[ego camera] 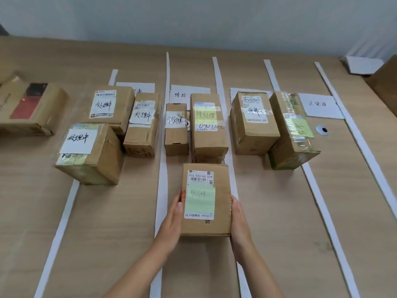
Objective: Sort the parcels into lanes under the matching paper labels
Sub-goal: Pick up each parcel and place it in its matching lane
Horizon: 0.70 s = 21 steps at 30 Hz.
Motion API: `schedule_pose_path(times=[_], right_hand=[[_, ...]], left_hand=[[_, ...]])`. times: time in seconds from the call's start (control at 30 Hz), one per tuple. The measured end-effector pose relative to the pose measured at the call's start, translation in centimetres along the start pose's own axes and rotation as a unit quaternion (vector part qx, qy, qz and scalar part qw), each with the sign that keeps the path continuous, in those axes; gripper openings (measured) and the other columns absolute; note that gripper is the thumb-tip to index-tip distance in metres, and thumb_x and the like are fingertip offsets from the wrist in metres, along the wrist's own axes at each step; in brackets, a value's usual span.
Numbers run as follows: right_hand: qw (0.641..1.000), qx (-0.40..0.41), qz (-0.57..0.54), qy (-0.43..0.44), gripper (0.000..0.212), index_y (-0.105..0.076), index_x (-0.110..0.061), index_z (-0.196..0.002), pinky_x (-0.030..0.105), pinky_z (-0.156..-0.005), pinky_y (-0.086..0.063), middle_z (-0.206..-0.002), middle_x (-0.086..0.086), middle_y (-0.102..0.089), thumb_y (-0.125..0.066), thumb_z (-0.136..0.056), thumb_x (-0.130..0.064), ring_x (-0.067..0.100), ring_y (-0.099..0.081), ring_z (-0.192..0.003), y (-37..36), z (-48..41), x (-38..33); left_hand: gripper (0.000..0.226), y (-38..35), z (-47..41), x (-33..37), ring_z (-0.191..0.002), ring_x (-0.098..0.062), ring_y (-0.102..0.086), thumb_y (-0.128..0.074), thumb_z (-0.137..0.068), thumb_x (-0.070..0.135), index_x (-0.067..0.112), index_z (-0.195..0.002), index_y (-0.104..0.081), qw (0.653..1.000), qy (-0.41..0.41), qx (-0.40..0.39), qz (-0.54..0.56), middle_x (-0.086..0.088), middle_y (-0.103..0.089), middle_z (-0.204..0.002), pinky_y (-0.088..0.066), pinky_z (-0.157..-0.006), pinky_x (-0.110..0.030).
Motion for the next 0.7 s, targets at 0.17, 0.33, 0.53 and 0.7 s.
schedule_pose_path(times=[0.17,0.33,0.53,0.7], right_hand=[[1.0,-0.019,0.013,0.012,0.036,-0.064,-0.038,-0.117,0.038,-0.092,-0.058,-0.112,-0.008,-0.071,-0.034,-0.104,-0.052,0.011,-0.068,-0.106,0.6,-3.0,-0.7],[0.999,-0.03,0.03,0.028,0.042,-0.061,-0.038,-0.123,0.048,-0.1,-0.053,-0.12,-0.008,-0.068,-0.03,-0.101,-0.055,0.013,-0.065,-0.114,0.8,-4.8,-1.3],[0.995,-0.021,0.074,0.061,0.045,-0.053,-0.041,-0.137,0.037,-0.109,-0.044,-0.141,-0.01,-0.053,-0.029,-0.101,-0.054,0.006,-0.051,-0.127,1.6,-3.2,-3.1],[0.972,0.069,0.168,0.149,0.043,-0.042,-0.031,-0.148,0.045,-0.122,-0.019,-0.153,-0.009,-0.04,-0.029,-0.108,-0.034,0.015,-0.032,-0.144,1.9,-0.7,-9.3]], left_hand=[[0.05,-0.5,-1.6,0.5,-0.134,0.016,-0.032,-0.02,-0.102,0.058,0.048,-0.151,-0.025,0.999,-0.008,0.031,-0.03,0.039,-0.042,-0.14,-0.025,-0.11,-0.015],[0.049,-0.7,-2.6,2.4,-0.13,0.008,-0.035,-0.014,-0.106,0.047,0.04,-0.153,-0.025,0.994,-0.008,0.053,-0.098,0.028,-0.04,-0.145,-0.026,-0.094,0.0],[0.045,-1.5,-1.5,5.2,-0.117,-0.002,-0.041,-0.014,-0.109,0.036,0.033,-0.148,-0.035,0.988,0.003,0.079,-0.13,0.017,-0.048,-0.127,-0.031,-0.094,-0.02],[0.027,2.0,0.4,8.0,-0.096,-0.013,-0.047,-0.026,-0.106,0.039,0.026,-0.095,-0.048,0.976,-0.001,0.188,-0.107,0.012,-0.053,-0.094,-0.04,-0.076,-0.029]])
Point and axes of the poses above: each hand's wrist, its own z-axis away from the middle knuckle, its own y-axis out of the back of the hand, x = y × z, the point moved 7 cm from there along -z, towards the middle knuckle
